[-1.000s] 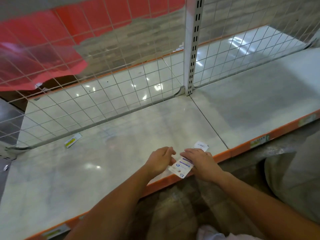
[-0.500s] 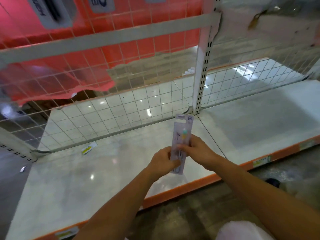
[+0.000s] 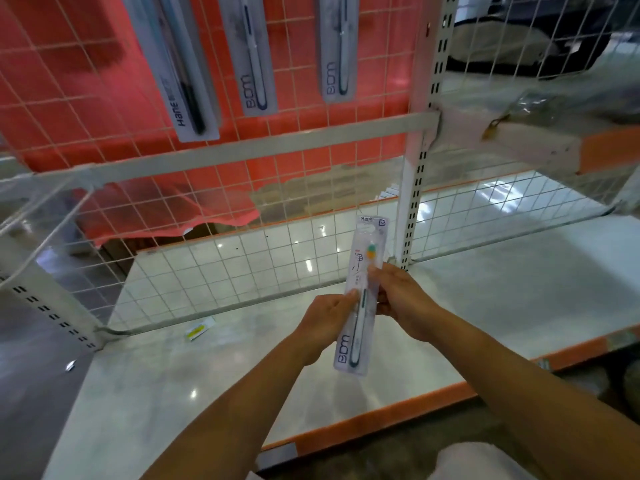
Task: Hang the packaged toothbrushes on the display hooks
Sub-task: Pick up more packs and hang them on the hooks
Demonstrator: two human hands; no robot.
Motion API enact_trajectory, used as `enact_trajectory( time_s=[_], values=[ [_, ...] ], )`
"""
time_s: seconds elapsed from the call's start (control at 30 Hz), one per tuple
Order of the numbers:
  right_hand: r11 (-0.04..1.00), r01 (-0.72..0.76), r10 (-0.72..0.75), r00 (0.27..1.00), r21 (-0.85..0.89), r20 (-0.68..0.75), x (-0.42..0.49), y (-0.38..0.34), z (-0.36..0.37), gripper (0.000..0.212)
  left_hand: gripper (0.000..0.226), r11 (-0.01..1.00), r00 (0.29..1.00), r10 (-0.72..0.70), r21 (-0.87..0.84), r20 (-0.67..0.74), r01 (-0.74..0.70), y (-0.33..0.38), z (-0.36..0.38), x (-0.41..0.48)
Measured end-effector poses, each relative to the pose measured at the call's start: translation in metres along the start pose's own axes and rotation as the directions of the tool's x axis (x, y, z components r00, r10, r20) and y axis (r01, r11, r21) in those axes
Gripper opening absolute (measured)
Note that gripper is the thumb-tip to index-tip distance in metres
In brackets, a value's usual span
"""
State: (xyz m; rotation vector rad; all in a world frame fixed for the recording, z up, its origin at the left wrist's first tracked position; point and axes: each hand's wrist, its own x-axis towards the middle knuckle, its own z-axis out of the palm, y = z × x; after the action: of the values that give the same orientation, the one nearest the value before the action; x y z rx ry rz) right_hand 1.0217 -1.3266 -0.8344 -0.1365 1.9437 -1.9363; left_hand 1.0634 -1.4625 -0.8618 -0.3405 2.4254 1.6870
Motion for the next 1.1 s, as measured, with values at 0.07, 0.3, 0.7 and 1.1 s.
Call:
enact_trajectory(
  time_s=[0.07,0.3,0.7,1.1],
  values=[
    [1.000,0.016,-0.017,1.000,-0.018,-0.013,0.000,-0.011,0.003,0.023,0.031,1.000,0.999,0.019,-0.009,-0.028,-0.019,0.008,-0.003,0.000],
    [0.984,0.175,-0.175,0.985,0.033,-0.003,-0.002,-0.049,0.018,0.016,0.032,0.988,0.960,0.149,0.079,-0.239,-0.134,0.042,-0.016,-0.003],
    [0.948,0.312,-0.310,0.950,0.056,-0.038,0.005,-0.100,0.034,0.026,0.035,0.920,0.833,0.389,0.110,-0.393,-0.377,0.085,-0.041,-0.008],
    [0.885,0.379,-0.392,0.920,0.270,-0.008,-0.001,-0.152,0.010,0.028,0.012,0.812,0.728,0.523,0.000,-0.444,-0.583,0.139,-0.047,-0.006]
  ],
)
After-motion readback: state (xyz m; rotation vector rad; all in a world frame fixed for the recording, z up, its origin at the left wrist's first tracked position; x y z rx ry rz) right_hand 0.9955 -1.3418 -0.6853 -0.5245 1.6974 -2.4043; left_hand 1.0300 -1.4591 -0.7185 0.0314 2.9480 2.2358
